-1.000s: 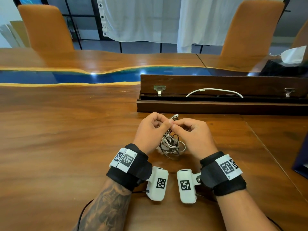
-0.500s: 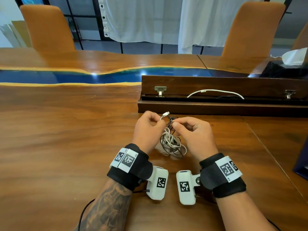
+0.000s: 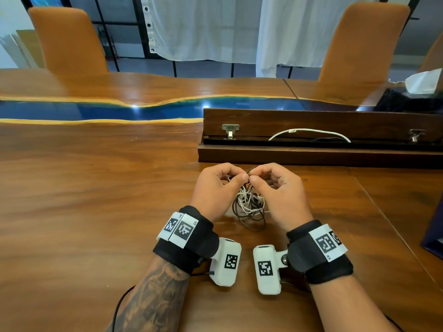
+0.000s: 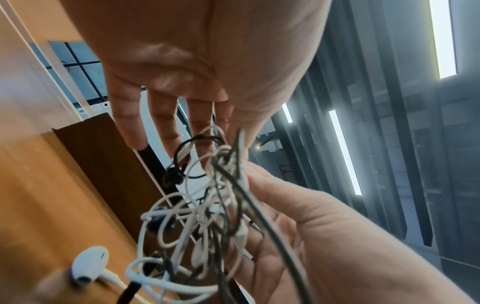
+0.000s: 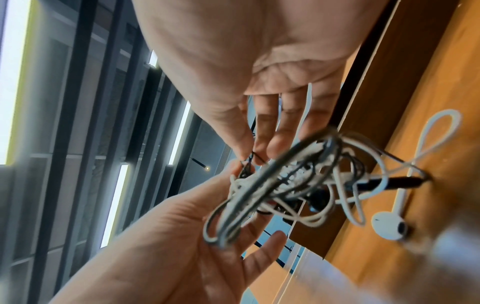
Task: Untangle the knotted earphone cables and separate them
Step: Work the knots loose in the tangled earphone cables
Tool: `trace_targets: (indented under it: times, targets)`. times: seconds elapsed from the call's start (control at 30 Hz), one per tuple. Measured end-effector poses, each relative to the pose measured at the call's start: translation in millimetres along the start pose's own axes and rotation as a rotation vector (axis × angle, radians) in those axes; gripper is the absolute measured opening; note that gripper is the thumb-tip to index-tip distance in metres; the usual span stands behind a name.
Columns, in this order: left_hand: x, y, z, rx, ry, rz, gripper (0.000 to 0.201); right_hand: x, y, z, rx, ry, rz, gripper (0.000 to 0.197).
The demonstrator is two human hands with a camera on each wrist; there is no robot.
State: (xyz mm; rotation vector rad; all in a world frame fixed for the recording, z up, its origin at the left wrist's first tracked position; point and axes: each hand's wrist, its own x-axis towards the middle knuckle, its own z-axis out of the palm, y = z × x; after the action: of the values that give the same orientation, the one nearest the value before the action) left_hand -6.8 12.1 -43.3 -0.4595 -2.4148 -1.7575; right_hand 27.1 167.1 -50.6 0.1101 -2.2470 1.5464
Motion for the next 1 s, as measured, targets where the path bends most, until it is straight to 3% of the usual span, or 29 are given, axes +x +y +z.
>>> trace_targets:
  times: [0.27,0.5,0.6,0.77,0.83,0.9,1.0]
  targets:
    - [0.3,1.4,-1.7,0.015,-0.024,-0.005,0.004,2.9,1.6,1.1,0.126,0.165,0.141,0.010]
    - [3.1,1.0,-6.9,0.101,0.202,0.030,0.015,1.3,-2.7,2.8,0.139,0.139,0.108,0.013]
    - [3.8,-1.1,-6.8,0.032,0.226,0.038,0.012,1.6,-2.0,0.4,0.118,0.133,0.090,0.020]
    - [-0.6,8.6,-3.0,-0.209,0.106,-0.001,0.008,0.8,-2.5,-2.3,0.065,0.038,0.062,0.013]
    - [-2.3,11.9,-2.1,-0.254,0.013,-0.015,0.016,0.8,-1.9,-2.0,0.050,0.021,0.058,0.010]
    - [-3.2,11.2,-1.7,-0.205,-0.050,-0.007,0.033,0.2,-2.0,-1.0,0.061,0.000,0.059,0.009]
    - [-2.1,7.0,-1.5,-0.105,-0.040,0.034,0.042,-0.2,-1.9,1.0,0.039,-0.002,0.053,0.010]
